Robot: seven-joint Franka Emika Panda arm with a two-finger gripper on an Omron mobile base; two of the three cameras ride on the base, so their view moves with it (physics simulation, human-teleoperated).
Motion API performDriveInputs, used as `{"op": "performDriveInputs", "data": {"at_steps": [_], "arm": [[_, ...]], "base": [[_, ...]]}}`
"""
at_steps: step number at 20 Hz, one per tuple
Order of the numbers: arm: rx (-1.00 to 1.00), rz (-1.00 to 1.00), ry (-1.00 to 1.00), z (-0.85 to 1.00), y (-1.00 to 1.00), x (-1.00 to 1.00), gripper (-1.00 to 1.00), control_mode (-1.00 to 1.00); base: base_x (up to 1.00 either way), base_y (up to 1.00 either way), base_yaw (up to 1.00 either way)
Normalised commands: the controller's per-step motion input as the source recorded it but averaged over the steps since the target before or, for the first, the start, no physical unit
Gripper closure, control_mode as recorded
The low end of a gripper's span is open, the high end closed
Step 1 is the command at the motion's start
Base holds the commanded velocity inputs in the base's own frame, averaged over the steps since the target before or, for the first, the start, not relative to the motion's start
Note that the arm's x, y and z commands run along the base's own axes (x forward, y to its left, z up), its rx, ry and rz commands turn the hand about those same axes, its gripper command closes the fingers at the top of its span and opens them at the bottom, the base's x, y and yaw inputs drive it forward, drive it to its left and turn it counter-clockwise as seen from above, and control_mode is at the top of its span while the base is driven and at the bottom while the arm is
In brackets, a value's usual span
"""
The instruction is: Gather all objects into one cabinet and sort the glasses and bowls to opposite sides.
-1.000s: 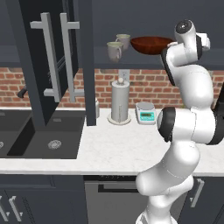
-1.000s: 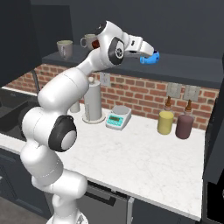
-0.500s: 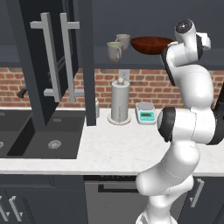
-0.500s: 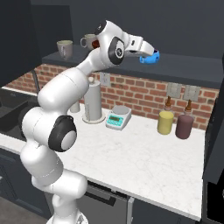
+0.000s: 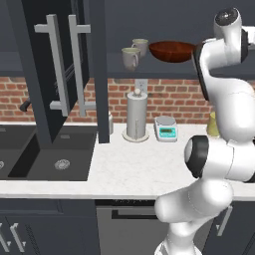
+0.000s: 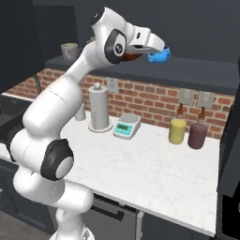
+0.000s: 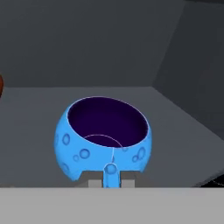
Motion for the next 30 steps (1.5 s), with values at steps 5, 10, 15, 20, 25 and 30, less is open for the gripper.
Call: {"op": "performDriveInputs", "data": {"at_steps": [5,10,15,20,25,30], "arm": [[0.0,0.01,0.02,0.67,0.26,-1.0,1.0,-1.0],[0.03,0.31,0.04,0.21,0.79,-0.8,1.0,-1.0],[0.03,0.48,0.03,0.0,0.54,-0.82,1.0,-1.0],[0.0,0.25,0.0,-0.04,0.11,-0.37,1.0,-1.0],[0.01,0.0,0.0,-0.21,0.01,0.0,1.0,-1.0],[0.17,0.01,-0.02,-0.95,0.39,-0.15,1.0,-1.0]], "base": [[0.0,0.0,0.0],[0.0,0.0,0.0],[0.0,0.0,0.0],[0.0,0.0,0.0],[0.0,0.0,0.0],[0.0,0.0,0.0]]}}
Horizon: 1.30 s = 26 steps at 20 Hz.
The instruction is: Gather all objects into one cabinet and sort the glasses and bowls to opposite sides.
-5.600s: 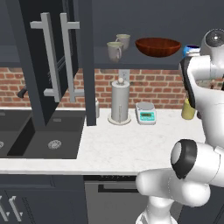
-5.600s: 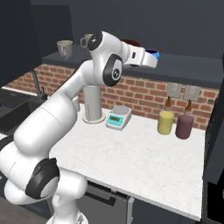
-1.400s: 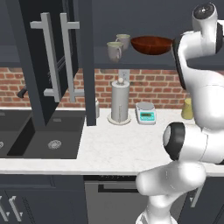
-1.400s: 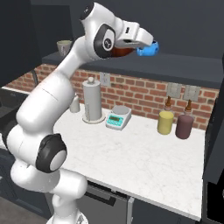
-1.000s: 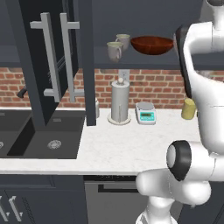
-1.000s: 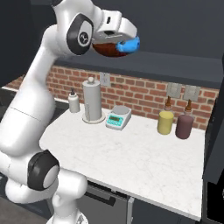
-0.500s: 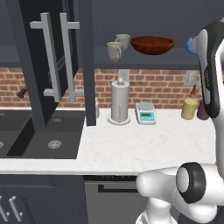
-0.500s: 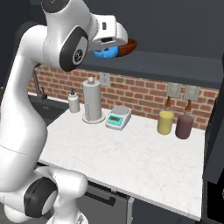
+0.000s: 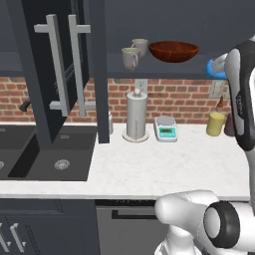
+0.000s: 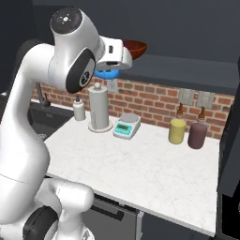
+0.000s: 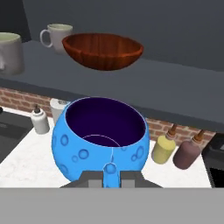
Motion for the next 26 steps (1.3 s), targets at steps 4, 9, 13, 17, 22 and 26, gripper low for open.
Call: {"op": "performDriveInputs", "data": {"at_steps": [4,9,13,17,22,26], "arm": [[0.01,0.0,0.04,-0.3,0.19,0.0,1.0,-1.0],[0.0,0.0,0.06,0.05,0.13,0.03,1.0,-1.0],[0.0,0.0,0.05,0.5,0.7,0.09,1.0,-1.0],[-0.05,0.0,0.15,0.74,0.94,0.09,1.0,-1.0],[-0.08,0.0,0.18,0.62,0.98,0.09,1.0,-1.0],[-0.05,0.0,0.08,0.05,0.28,0.01,1.0,-1.0]], "base": [[0.0,0.0,0.0],[0.0,0.0,0.0],[0.0,0.0,0.0],[0.0,0.0,0.0],[0.0,0.0,0.0],[0.0,0.0,0.0]]}}
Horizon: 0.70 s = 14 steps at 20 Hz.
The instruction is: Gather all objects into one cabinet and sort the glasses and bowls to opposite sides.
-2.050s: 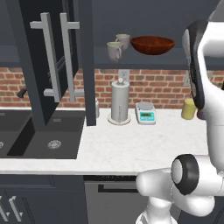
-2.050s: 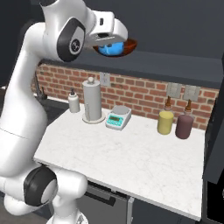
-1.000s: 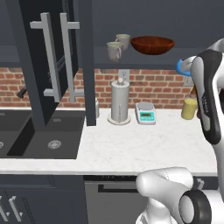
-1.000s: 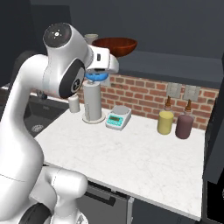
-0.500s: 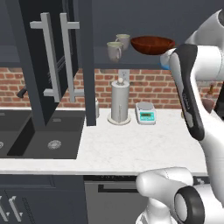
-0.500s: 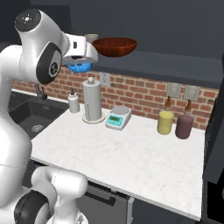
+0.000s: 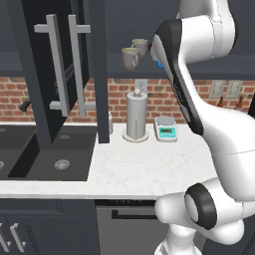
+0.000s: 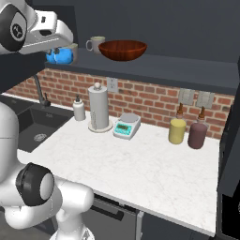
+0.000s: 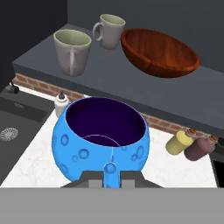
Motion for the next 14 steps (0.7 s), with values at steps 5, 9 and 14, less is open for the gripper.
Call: {"op": "performDriveInputs", "data": {"at_steps": [5,9,14], "arm": [[-0.01,0.0,-0.01,-0.42,0.0,0.02,1.0,-1.0],[-0.02,0.0,-0.15,-0.85,0.0,0.0,1.0,-1.0],[0.0,0.0,-0.02,-0.05,0.0,0.0,1.0,-1.0]], "base": [[0.0,0.0,0.0],[0.0,0.0,0.0],[0.0,0.0,0.0]]}}
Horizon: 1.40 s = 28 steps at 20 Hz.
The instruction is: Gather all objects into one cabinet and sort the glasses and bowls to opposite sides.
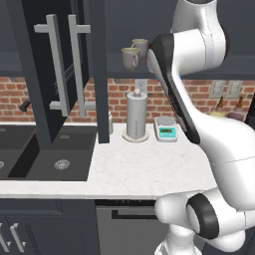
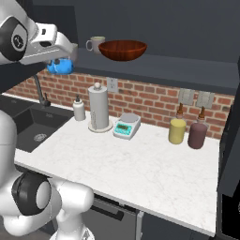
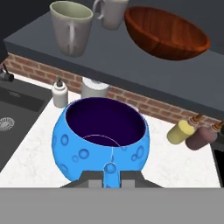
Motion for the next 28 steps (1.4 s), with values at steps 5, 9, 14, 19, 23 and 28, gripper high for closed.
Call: {"op": "performDriveInputs", "data": {"at_steps": [5,9,14,19,23,28], "arm": [[0.01,0.0,-0.2,-0.04,0.0,0.07,1.0,-1.0],[0.0,0.0,-0.11,0.0,0.01,0.12,1.0,-1.0],[0.0,0.0,0.0,-0.02,0.0,0.06,1.0,-1.0],[0.0,0.0,-0.16,-0.06,0.0,0.43,1.0,-1.0],[0.0,0.0,-0.32,0.0,-0.01,0.22,1.0,-1.0],[0.0,0.0,-0.04,0.0,0.0,0.03,1.0,-1.0]], "base": [[0.0,0.0,0.0],[0.0,0.0,0.0],[0.0,0.0,0.0],[0.0,0.0,0.0],[0.0,0.0,0.0],[0.0,0.0,0.0]]}}
